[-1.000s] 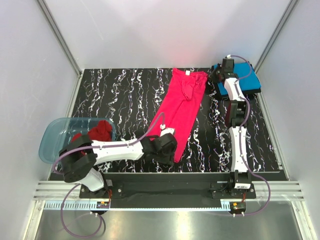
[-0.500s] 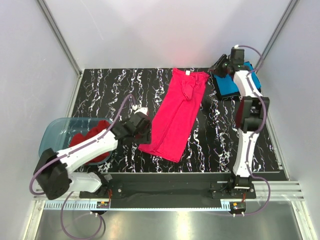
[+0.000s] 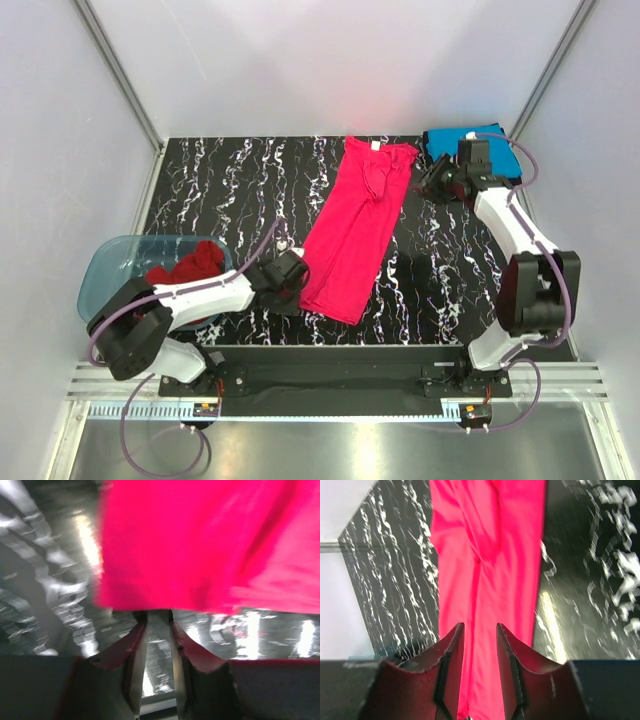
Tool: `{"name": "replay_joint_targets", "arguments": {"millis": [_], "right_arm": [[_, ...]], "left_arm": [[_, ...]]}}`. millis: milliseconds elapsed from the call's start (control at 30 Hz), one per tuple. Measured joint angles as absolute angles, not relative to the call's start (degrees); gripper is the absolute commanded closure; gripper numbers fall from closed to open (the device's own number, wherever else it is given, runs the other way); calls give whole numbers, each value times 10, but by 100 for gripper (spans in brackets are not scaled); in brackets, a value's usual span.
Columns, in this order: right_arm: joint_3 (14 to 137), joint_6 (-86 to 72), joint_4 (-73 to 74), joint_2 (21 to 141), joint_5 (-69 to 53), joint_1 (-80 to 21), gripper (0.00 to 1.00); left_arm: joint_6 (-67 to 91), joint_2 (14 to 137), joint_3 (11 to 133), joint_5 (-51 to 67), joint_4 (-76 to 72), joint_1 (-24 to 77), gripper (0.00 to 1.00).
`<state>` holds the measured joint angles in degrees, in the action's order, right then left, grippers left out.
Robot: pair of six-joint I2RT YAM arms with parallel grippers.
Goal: Fold and stack the t-shirts
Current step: Fold the tshirt
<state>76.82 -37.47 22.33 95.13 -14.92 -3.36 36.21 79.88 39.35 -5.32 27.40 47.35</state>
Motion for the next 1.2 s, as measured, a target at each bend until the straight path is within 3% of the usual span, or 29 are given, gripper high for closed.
{"name": "replay_joint_targets", "arguments": {"millis": [233,433,600,733,867,1200], "right_arm": [[649,-383,223,857,-162,-44,64],[585,-410,230,814,-156,-145,63],[585,-467,217,818,-108,-271,61],[587,-501,202,857,-78,-344,65],[584,-519,194,908,-63,-376,76],[520,-513,206,963,-54,-387,85]], "left_arm": [[424,833,404,-51,195,569,69],[475,812,405,-48,233,623,65],[452,698,442,-68,343,537,55],[406,634,483,-66,354,422,48],[364,669,492,-62,355,375,48],[317,752,491,-25,348,338,46]]}}
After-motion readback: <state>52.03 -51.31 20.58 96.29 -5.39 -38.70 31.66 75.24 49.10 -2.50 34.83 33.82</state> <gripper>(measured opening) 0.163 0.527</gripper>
